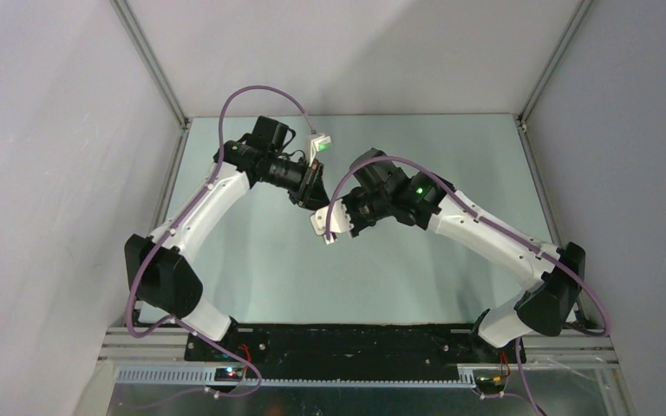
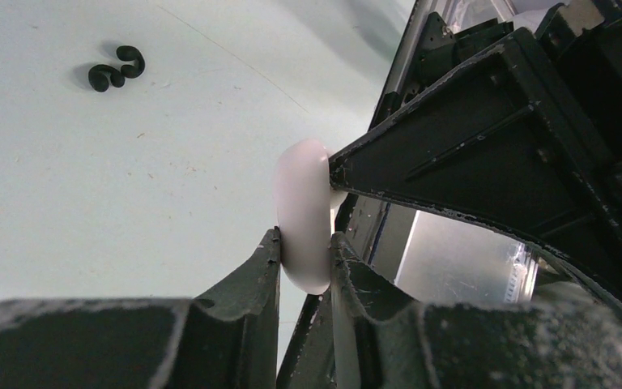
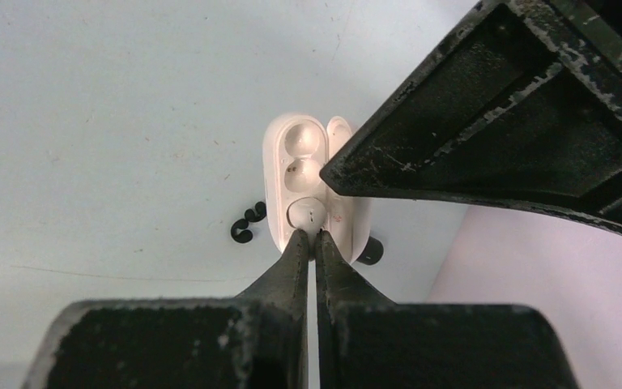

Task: Insert the wireless bluetooth earbuds into the charging case
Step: Place the earbud in the charging case.

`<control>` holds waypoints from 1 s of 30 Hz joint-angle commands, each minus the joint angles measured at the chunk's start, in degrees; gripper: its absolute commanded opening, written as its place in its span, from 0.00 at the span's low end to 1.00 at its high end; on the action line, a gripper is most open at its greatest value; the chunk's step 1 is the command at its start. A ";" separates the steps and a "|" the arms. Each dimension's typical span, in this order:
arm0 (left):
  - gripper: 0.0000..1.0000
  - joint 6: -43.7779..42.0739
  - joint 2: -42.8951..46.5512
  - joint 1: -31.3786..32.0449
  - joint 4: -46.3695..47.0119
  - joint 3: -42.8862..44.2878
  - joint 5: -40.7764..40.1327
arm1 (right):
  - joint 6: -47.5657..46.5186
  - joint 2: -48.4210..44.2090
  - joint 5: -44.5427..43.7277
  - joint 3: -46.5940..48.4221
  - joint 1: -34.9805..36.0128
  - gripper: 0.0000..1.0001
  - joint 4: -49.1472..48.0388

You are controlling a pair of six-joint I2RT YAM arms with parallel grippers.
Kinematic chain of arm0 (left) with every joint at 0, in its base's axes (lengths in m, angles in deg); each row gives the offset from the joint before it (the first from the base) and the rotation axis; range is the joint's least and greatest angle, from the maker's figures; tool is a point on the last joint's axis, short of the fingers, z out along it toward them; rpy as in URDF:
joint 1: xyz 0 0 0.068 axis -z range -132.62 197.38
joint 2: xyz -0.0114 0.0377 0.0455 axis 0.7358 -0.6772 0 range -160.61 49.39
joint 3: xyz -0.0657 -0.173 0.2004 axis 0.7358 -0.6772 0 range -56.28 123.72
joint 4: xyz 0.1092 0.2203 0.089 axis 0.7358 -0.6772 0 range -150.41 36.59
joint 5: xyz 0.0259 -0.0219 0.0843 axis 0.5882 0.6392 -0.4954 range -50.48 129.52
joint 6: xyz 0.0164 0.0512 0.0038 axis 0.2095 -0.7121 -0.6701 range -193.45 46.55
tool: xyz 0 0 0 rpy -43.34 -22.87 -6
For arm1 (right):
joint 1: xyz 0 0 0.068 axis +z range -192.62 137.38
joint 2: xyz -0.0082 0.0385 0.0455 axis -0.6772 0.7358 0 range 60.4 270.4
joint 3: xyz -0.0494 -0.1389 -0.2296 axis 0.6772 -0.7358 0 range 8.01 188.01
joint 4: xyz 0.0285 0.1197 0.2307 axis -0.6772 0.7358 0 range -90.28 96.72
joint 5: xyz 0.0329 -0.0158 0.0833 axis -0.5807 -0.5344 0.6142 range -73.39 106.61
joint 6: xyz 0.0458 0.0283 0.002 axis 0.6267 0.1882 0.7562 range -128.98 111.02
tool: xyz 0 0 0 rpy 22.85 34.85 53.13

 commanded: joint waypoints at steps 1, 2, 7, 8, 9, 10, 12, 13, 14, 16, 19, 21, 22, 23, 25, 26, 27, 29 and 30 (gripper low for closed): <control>0.00 0.32 0.74 0.04 1.03 0.45 3.03 | -0.63 -0.44 2.06 0.60 -0.02 0.00 3.04; 0.00 0.39 0.78 0.03 1.03 0.41 3.03 | -0.84 -0.37 2.44 1.21 -0.01 0.00 3.55; 0.00 0.51 0.80 0.06 1.02 0.31 2.92 | -1.03 0.14 4.39 2.69 -0.11 0.00 5.74; 0.00 0.48 0.79 0.04 1.05 0.37 2.89 | -1.12 0.23 4.35 2.79 -0.09 0.00 5.83; 0.00 0.51 0.79 0.03 1.03 0.38 2.97 | -1.03 0.40 4.15 2.70 -0.22 0.00 5.67; 0.00 0.44 0.77 0.07 0.99 0.48 3.00 | -0.62 0.53 3.93 2.63 -0.20 0.04 5.44; 0.00 0.39 0.79 0.03 1.08 0.48 3.00 | 0.56 0.21 2.94 2.05 -0.25 0.17 3.72; 0.00 0.37 0.74 0.03 1.09 0.53 2.96 | 0.82 0.09 2.50 1.79 -0.22 0.19 2.59; 0.00 0.37 0.65 0.07 1.05 0.49 2.91 | 1.23 -0.09 2.31 1.83 -0.20 0.21 2.27; 0.00 0.39 0.76 0.10 1.01 0.53 2.85 | 1.95 -0.36 1.93 2.42 -0.18 0.24 1.90; 0.00 0.20 0.78 0.04 1.04 0.63 2.70 | 3.73 -1.20 2.18 4.14 -0.32 0.30 2.49; 0.00 0.26 0.78 0.07 1.01 0.72 2.59 | 5.22 -1.97 2.47 5.22 -0.48 0.31 3.77; 0.00 0.25 0.78 0.09 1.01 0.70 2.48 | 5.83 -2.59 2.69 5.56 -0.64 0.32 5.00; 0.00 0.27 0.85 0.07 1.01 0.76 2.36 | 7.23 -2.94 2.94 6.23 -1.04 0.32 5.58; 0.00 0.16 1.00 0.03 1.01 0.74 1.81 | 10.21 -4.45 4.09 6.65 -2.31 0.33 6.88; 0.00 0.07 1.02 0.07 1.01 0.74 1.39 | 11.57 -5.89 5.60 6.67 -2.96 0.33 7.12; 0.00 0.09 1.11 0.05 1.01 0.79 1.20 | 14.71 -6.57 6.63 6.44 -4.74 0.36 7.04; 0.00 -0.05 1.18 -0.12 1.01 0.87 0.49 | 20.08 -9.26 9.75 4.41 -8.17 0.42 5.42; 0.00 -0.13 1.16 -0.41 1.05 0.82 0.15 | 22.05 -11.20 11.21 3.31 -10.83 0.44 3.19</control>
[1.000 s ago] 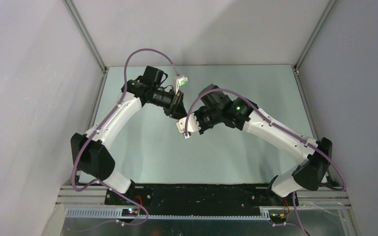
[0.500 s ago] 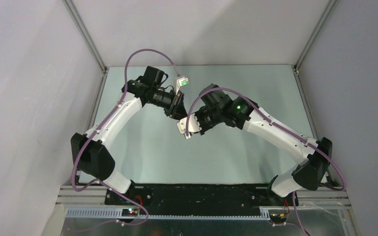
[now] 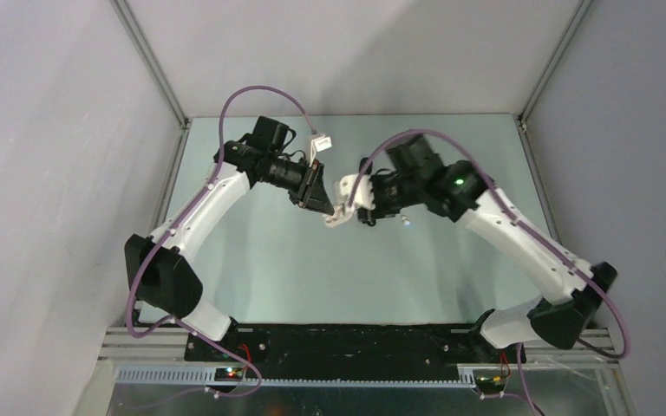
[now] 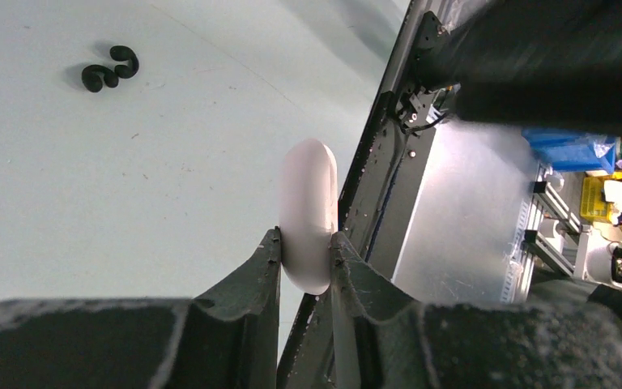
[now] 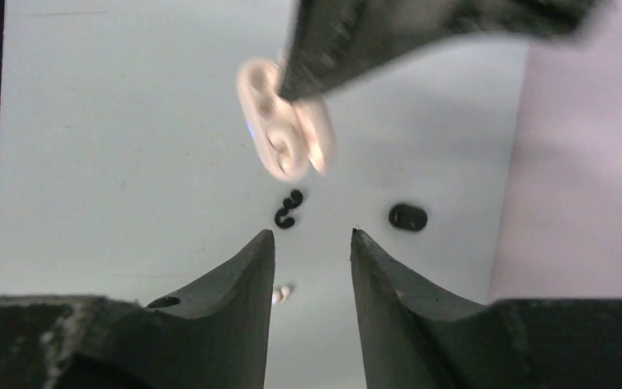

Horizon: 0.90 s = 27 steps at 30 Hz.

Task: Insert the wireless bluetooth earbuds into the charging case
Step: Place the earbud in the charging case, then pick up the earbud from the center of the board.

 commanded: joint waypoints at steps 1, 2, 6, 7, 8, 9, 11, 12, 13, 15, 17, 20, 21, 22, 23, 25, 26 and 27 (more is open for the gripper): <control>0.00 -0.17 1.30 -0.58 1.21 0.78 -0.71 | 15.01 -9.16 6.70 -3.17 -8.36 0.48 -3.92; 0.00 -0.11 1.39 -0.97 1.20 0.67 -1.01 | 16.81 -10.11 8.31 -4.73 -11.55 0.49 -6.44; 0.00 -0.14 2.45 -2.54 1.14 0.00 -1.31 | 25.11 -11.08 10.83 -13.12 -22.25 0.49 -10.17; 0.00 -0.25 2.92 -2.86 1.06 -0.41 -1.37 | 27.00 -9.27 11.48 -13.44 -23.94 0.45 -9.79; 0.00 -0.40 3.25 -3.30 0.95 -0.67 -1.46 | 27.95 -8.15 12.62 -13.64 -26.98 0.44 -8.81; 0.00 -0.60 3.78 -3.50 0.92 -1.19 -1.53 | 28.07 -5.63 12.73 -13.71 -28.06 0.41 -8.24; 0.00 -0.86 4.70 -3.93 0.75 -1.92 -1.67 | 25.85 -1.82 12.10 -13.83 -30.75 0.36 -5.69; 0.00 -0.97 5.29 -4.18 0.75 -2.17 -1.79 | 22.98 -0.47 11.72 -13.92 -31.39 0.35 -5.18; 0.00 -1.17 5.62 -4.30 0.57 -2.64 -1.96 | 20.79 1.73 11.67 -13.93 -31.62 0.34 -3.79; 0.00 -1.54 6.59 -4.70 0.35 -3.28 -2.35 | 13.18 4.58 12.10 -13.99 -31.81 0.35 -1.53; 0.00 -2.07 7.47 -5.10 -0.02 -3.78 -2.61 | 5.05 6.58 12.38 -14.31 -31.40 0.36 -0.35; 0.00 -2.85 9.03 -5.46 -0.33 -4.67 -2.88 | -7.52 7.54 11.60 -16.99 -30.06 0.37 -1.75; 0.00 -3.36 9.34 -5.57 -0.52 -5.07 -3.15 | -9.93 7.91 10.26 -17.84 -29.37 0.37 -3.24; 0.00 -3.57 9.77 -5.61 -0.74 -5.28 -3.26 | -14.77 8.13 9.57 -19.53 -29.12 0.37 -4.09; 0.00 -3.91 9.97 -5.67 -0.88 -5.57 -3.51 | -16.89 8.59 8.45 -20.39 -28.80 0.37 -5.78; 0.00 -4.34 10.55 -5.86 -1.33 -5.91 -3.94 | -23.84 9.41 7.48 -22.54 -28.63 0.36 -7.33; 0.00 -4.50 10.86 -5.93 -1.49 -5.97 -4.00 | -28.68 9.74 7.30 -23.92 -28.62 0.36 -7.85; 0.00 -4.71 11.00 -6.09 -1.61 -6.21 -4.16 | -31.14 9.75 7.29 -24.86 -28.83 0.36 -9.58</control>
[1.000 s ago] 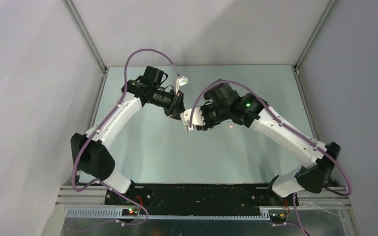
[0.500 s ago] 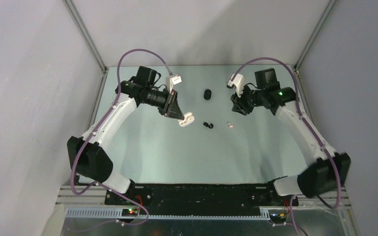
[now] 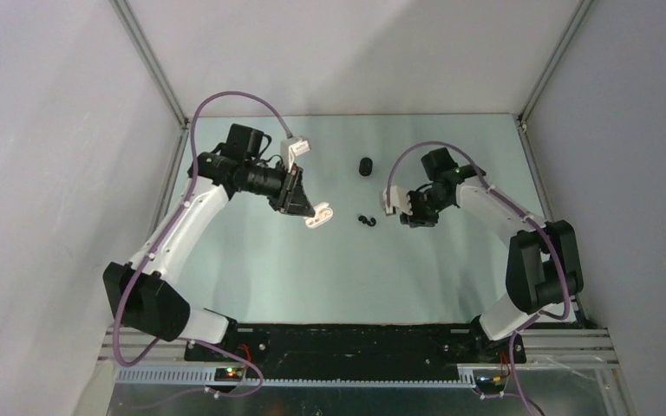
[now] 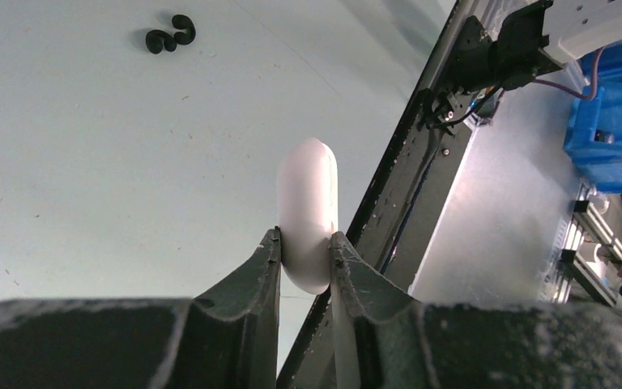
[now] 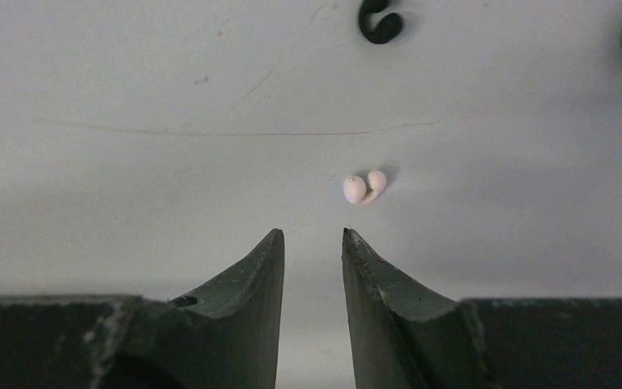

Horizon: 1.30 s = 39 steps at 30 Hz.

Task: Insert the wireless bluetooth earbuds into the charging case
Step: Pick up the earbud from the center of the board.

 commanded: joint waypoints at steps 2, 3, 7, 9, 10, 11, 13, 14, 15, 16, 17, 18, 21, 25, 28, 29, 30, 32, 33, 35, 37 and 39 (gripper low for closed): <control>0.00 -2.84 3.06 -0.81 -0.71 -0.88 -0.86 | -26.97 0.63 -0.41 -7.96 -0.91 0.37 -7.83; 0.00 -2.86 3.35 -0.87 -0.82 -1.06 -0.99 | -32.16 0.56 0.02 -8.91 -1.26 0.38 -8.74; 0.00 -3.06 3.65 -1.01 -1.25 -1.69 -1.88 | -41.28 2.57 1.36 -10.31 -2.81 0.38 -9.90; 0.00 -3.31 3.70 -1.01 -1.52 -1.86 -2.17 | -44.64 3.89 0.59 -10.35 -3.96 0.38 -9.62; 0.00 -3.36 3.73 -1.14 -1.57 -1.95 -2.26 | -45.87 4.33 0.43 -10.29 -4.23 0.39 -9.72; 0.00 -3.46 3.73 -1.21 -1.60 -2.03 -2.48 | -46.21 5.08 0.33 -10.30 -4.74 0.39 -10.28; 0.00 -3.50 3.81 -1.37 -1.64 -2.23 -2.86 | -46.52 6.21 -0.28 -10.07 -5.19 0.39 -11.00; 0.00 -3.54 3.89 -1.52 -1.62 -2.26 -2.95 | -46.54 7.13 -0.62 -9.54 -5.33 0.39 -11.16; 0.00 -3.55 3.90 -1.57 -1.62 -2.29 -3.14 | -46.50 7.94 -1.47 -9.22 -5.46 0.39 -11.28; 0.00 -3.56 3.97 -1.66 -1.66 -2.29 -3.18 | -46.38 8.86 -1.88 -8.47 -5.55 0.38 -11.34; 0.00 -3.57 3.99 -1.64 -1.73 -2.25 -3.28 | -46.11 9.41 -2.36 -7.94 -5.73 0.38 -11.39; 0.00 -3.53 4.00 -1.76 -1.82 -2.18 -3.34 | -45.52 10.62 -2.59 -6.72 -5.78 0.37 -11.26; 0.00 -3.57 3.79 -2.01 -2.07 -1.79 -3.51 | -44.40 12.70 -2.98 -4.13 -5.78 0.36 -9.76; 0.00 -3.89 3.49 -2.44 -2.12 -1.41 -4.70 | -43.79 14.57 -5.36 -3.41 -4.31 0.33 -8.19; 0.00 -4.09 3.27 -2.79 -2.15 -1.42 -4.48 | -42.68 14.93 -5.74 -2.98 -2.11 0.30 -4.88; 0.00 -4.17 3.11 -2.82 -2.14 -1.46 -4.34 | -41.36 14.95 -5.68 -2.76 -1.59 0.29 -4.45; 0.00 -4.25 3.12 -2.84 -2.12 -1.56 -4.12 | -40.66 14.92 -5.53 -2.71 -0.50 0.28 -4.02; 0.00 -4.32 2.86 -2.92 -2.06 -1.65 -3.83 | -38.35 14.91 -5.21 -2.40 0.83 0.27 -3.68; 0.00 -4.34 2.68 -2.89 -2.08 -1.67 -3.75 | -36.57 15.11 -5.11 -1.91 1.15 0.26 -3.59; 0.00 -4.39 2.50 -2.94 -2.08 -1.71 -3.46 | -33.53 15.64 -5.34 -0.37 2.11 0.21 -2.41; 0.00 -4.49 2.31 -2.92 -2.07 -1.57 -3.24 | -30.34 16.38 -5.80 1.64 2.85 0.18 -0.16; 0.00 -4.60 2.12 -2.95 -2.07 -1.58 -2.95 | -26.92 16.73 -5.62 3.56 3.16 0.16 2.38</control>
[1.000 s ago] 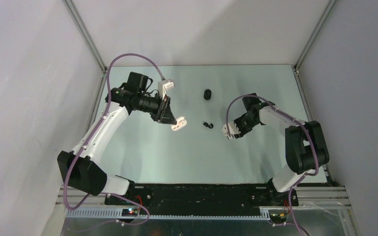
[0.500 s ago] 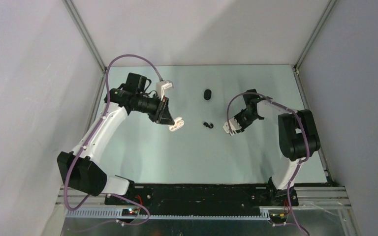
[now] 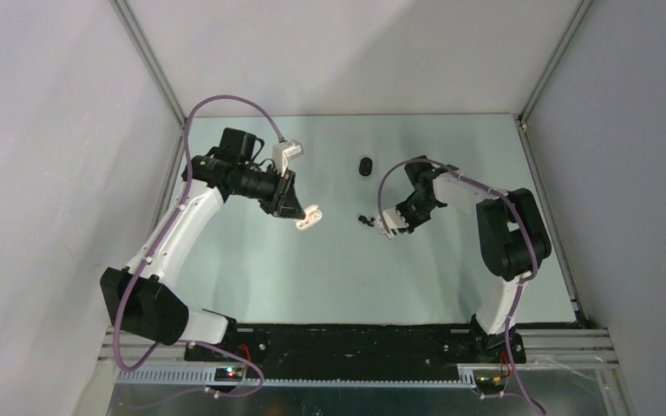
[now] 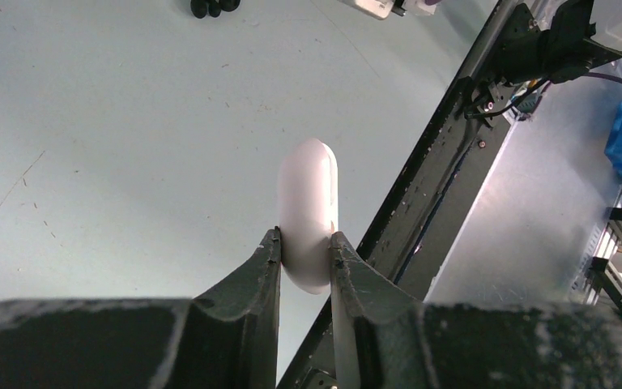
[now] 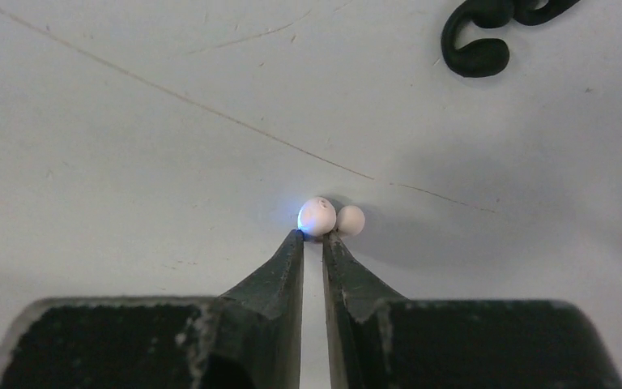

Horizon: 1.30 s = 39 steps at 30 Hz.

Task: Insert the wireless bluetooth earbuds into the charging case
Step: Pick up the earbud from the center of the board.

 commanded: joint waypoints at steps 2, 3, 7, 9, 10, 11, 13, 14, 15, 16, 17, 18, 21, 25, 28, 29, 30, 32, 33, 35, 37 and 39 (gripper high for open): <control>0.00 -1.77 -0.04 -0.41 0.14 0.87 1.75 | 12.72 1.93 1.24 5.11 1.76 0.15 9.23; 0.00 -1.86 -0.09 -0.39 0.13 0.85 1.91 | 15.89 1.89 0.99 5.48 2.12 0.15 9.50; 0.00 -2.07 -0.08 -0.41 0.13 1.01 2.14 | 30.23 1.53 -0.79 5.67 4.01 0.13 7.08; 0.00 -2.10 0.01 -0.41 0.09 1.01 2.26 | 38.79 0.87 -0.19 5.88 4.98 0.13 6.47; 0.00 -2.16 0.05 -0.40 0.11 0.99 2.31 | 41.78 0.66 -0.35 5.92 5.79 0.13 5.87; 0.00 -2.13 0.06 -0.39 0.12 0.99 2.37 | 48.01 0.34 -0.73 6.03 6.23 0.13 5.49; 0.00 -2.15 0.13 -0.44 0.20 1.00 2.60 | 56.95 0.70 -2.28 7.37 7.80 0.15 6.15; 0.00 -2.18 0.16 -0.42 0.16 1.04 2.64 | 59.66 1.05 -2.31 8.29 8.71 0.15 8.34; 0.00 -2.18 0.00 -0.42 0.14 1.06 2.74 | 64.96 1.98 -1.93 10.32 9.01 0.16 9.63; 0.00 -2.05 -0.04 -0.40 0.13 1.12 2.80 | 69.84 2.53 -0.83 12.63 9.38 0.17 12.42; 0.00 -2.08 -0.20 -0.39 0.13 1.18 2.91 | 71.86 3.58 -0.01 13.99 9.43 0.18 13.86; 0.00 -2.03 -0.23 -0.39 0.13 1.32 2.93 | 75.48 4.07 1.87 16.53 9.16 0.18 16.31; 0.00 -1.88 -0.25 -0.34 0.16 1.44 3.07 | 78.83 4.50 4.44 20.07 7.63 0.19 18.91; 0.00 -1.68 0.16 -0.39 0.13 1.16 2.90 | 73.86 1.70 6.57 21.13 5.41 0.19 19.32; 0.00 -2.00 0.65 -0.38 0.15 0.87 2.41 | 63.44 -6.13 13.24 14.86 2.56 0.19 15.20; 0.00 -2.10 0.77 -0.34 0.14 0.80 2.28 | 60.31 -8.69 16.01 12.03 1.23 0.23 9.85; 0.00 -2.10 0.95 -0.38 0.15 0.59 2.12 | 54.53 -14.85 16.81 4.77 0.65 0.27 5.95; 0.00 -2.20 1.23 -0.39 0.13 0.42 1.79 | 47.14 -23.75 17.67 -8.21 -0.67 0.40 -8.06; 0.00 -2.23 1.28 -0.39 0.13 0.40 1.71 | 44.56 -26.20 18.13 -15.74 -1.25 0.48 -17.14; 0.00 -2.20 1.39 -0.39 0.09 0.34 1.45 | 36.89 -30.60 18.01 -22.91 -1.52 0.54 -26.43; 0.00 -2.07 1.41 -0.34 0.12 0.34 1.43 | 30.26 -30.72 18.11 -24.01 -1.41 0.52 -25.67; 0.00 -2.10 1.29 -0.34 0.14 0.36 1.42 | 23.92 -27.85 17.51 -22.64 -1.05 0.46 -20.58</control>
